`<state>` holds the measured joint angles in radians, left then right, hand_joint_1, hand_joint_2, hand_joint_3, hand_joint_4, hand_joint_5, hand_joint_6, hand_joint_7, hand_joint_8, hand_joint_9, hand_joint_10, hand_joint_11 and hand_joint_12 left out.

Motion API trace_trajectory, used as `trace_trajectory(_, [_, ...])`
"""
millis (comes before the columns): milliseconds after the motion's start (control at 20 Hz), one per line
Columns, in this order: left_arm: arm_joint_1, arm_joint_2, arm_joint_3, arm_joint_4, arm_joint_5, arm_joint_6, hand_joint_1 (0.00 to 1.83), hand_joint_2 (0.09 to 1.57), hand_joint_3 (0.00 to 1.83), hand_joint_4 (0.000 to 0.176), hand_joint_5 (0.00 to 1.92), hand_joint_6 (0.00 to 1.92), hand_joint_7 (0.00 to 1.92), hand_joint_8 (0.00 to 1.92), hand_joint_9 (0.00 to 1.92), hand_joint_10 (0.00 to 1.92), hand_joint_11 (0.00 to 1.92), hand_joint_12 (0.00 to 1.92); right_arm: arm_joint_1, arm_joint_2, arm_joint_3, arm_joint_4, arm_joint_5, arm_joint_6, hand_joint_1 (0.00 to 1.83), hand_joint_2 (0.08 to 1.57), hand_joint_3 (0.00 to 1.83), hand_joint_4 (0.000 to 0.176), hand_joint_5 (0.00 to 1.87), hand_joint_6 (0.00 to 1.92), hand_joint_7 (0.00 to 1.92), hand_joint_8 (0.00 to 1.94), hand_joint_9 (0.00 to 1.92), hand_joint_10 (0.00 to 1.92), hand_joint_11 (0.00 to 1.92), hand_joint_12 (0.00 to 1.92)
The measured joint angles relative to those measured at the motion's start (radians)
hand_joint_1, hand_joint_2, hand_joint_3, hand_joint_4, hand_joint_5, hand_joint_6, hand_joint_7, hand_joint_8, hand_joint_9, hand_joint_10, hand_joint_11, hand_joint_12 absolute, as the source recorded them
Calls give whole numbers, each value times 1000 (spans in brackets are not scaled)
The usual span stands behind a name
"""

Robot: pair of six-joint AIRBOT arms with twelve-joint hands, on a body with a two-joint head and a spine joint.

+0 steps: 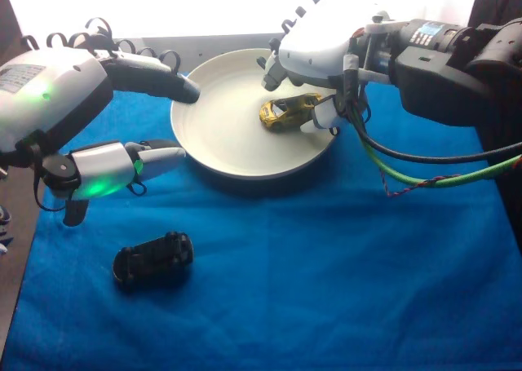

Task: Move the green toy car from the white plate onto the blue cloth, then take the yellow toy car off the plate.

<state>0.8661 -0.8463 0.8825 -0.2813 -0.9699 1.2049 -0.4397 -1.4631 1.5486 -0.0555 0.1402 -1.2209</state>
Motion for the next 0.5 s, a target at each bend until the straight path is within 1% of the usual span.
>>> trace_trajectory(50, [0, 0, 0, 0, 0, -1, 875, 1243, 4, 175, 706, 1374, 773, 6, 603, 244, 75, 1337, 0, 0, 1, 0, 0, 0, 972, 1013, 0, 0, 679, 3, 593, 1282, 572, 1536, 583, 1921])
trace_trajectory(100, [0, 0, 0, 0, 0, 0, 877, 1245, 3, 176, 706, 1382, 781, 9, 619, 245, 95, 1347, 0, -1, 2, 0, 0, 0, 972, 1014, 0, 0, 695, 8, 567, 1236, 537, 1486, 546, 1921])
trace_trajectory(150, [0, 0, 0, 0, 0, -1, 880, 1242, 0, 176, 713, 1372, 773, 4, 608, 216, 31, 1359, 0, -2, 3, 0, 0, 0, 981, 1015, 0, 0, 714, 12, 562, 1112, 510, 1409, 482, 1921])
trace_trajectory(200, [0, 0, 0, 0, -1, -4, 882, 1241, 0, 176, 716, 1369, 770, 3, 605, 201, 5, 1385, 0, -4, 4, 0, -1, 0, 978, 1024, 0, 0, 701, 4, 563, 885, 476, 1241, 373, 1843])
trace_trajectory(250, [0, 0, 0, 1, 0, -6, 884, 1240, 0, 176, 717, 1368, 766, 1, 605, 190, 0, 1378, 0, -9, 10, 0, -2, 0, 979, 1025, 0, 0, 706, 4, 614, 814, 513, 1258, 403, 1829])
trace_trajectory(300, [0, 0, 0, 1, 0, -9, 885, 1239, 0, 176, 718, 1366, 768, 2, 607, 188, 0, 1380, 0, -11, 12, 0, -3, 0, 979, 1027, 0, 0, 716, 3, 617, 975, 541, 1416, 478, 1903])
trace_trajectory(350, [0, 0, 0, 1, -2, -10, 875, 1247, 2, 176, 703, 1387, 757, 1, 602, 179, 0, 1363, 0, -13, 13, 0, -4, 0, 989, 1041, 1, 0, 709, 3, 604, 1083, 541, 1469, 509, 1917])
trace_trajectory(400, [0, 0, 0, 0, -2, -12, 873, 1248, 2, 176, 702, 1389, 758, 2, 601, 176, 0, 1356, 0, -14, 13, 0, -5, 0, 1011, 1051, 2, 0, 719, 4, 588, 1086, 519, 1428, 478, 1907])
trace_trajectory(450, [0, 0, 0, 1, -2, -13, 882, 1243, 0, 176, 713, 1375, 769, 6, 619, 171, 33, 1330, 0, -14, 14, 0, -5, 0, 1036, 1065, 2, 0, 752, 9, 632, 1060, 565, 1425, 515, 1898])
trace_trajectory(500, [0, 0, 0, 1, -3, -16, 884, 1242, 0, 176, 715, 1372, 772, 6, 630, 158, 57, 1297, 0, -14, 14, 0, -5, 0, 1084, 1099, 3, 0, 823, 19, 648, 849, 535, 1251, 416, 1824])
